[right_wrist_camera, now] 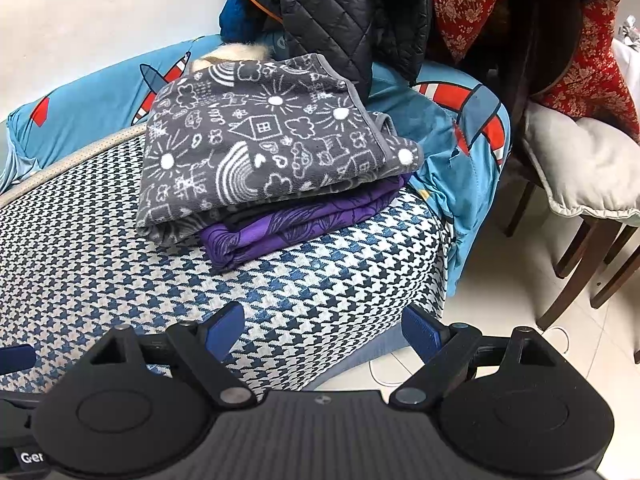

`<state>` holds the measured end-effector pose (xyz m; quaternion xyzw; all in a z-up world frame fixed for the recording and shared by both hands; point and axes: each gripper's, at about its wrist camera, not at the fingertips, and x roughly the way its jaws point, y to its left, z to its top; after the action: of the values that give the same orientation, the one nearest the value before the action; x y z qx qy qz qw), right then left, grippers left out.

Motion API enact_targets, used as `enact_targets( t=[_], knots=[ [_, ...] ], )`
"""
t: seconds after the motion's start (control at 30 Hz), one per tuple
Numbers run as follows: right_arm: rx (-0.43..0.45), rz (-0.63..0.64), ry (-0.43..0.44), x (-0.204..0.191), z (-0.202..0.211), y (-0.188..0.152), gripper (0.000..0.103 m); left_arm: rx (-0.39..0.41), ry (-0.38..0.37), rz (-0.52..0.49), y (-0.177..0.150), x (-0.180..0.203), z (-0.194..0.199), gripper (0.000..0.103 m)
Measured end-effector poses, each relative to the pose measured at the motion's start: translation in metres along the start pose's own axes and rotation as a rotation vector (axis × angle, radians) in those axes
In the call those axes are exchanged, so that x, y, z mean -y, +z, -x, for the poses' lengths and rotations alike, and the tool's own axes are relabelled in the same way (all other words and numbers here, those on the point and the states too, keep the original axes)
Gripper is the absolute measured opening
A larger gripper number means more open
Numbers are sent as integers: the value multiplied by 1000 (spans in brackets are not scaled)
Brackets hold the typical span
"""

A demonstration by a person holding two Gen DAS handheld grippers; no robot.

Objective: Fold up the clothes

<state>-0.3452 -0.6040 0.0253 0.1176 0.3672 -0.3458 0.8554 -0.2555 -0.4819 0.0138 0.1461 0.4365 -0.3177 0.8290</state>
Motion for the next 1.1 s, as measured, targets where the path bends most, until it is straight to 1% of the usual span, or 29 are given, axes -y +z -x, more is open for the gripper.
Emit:
enact_targets(
  t=[0.47, 1.1],
  knots=[
    [-4, 11, -5, -4, 0, 0, 86, 8, -9, -1, 1, -2, 3, 103],
    [-14, 36, -10, -13, -2, 1, 86, 27, 8, -18, -1, -7, 9, 103]
  ],
)
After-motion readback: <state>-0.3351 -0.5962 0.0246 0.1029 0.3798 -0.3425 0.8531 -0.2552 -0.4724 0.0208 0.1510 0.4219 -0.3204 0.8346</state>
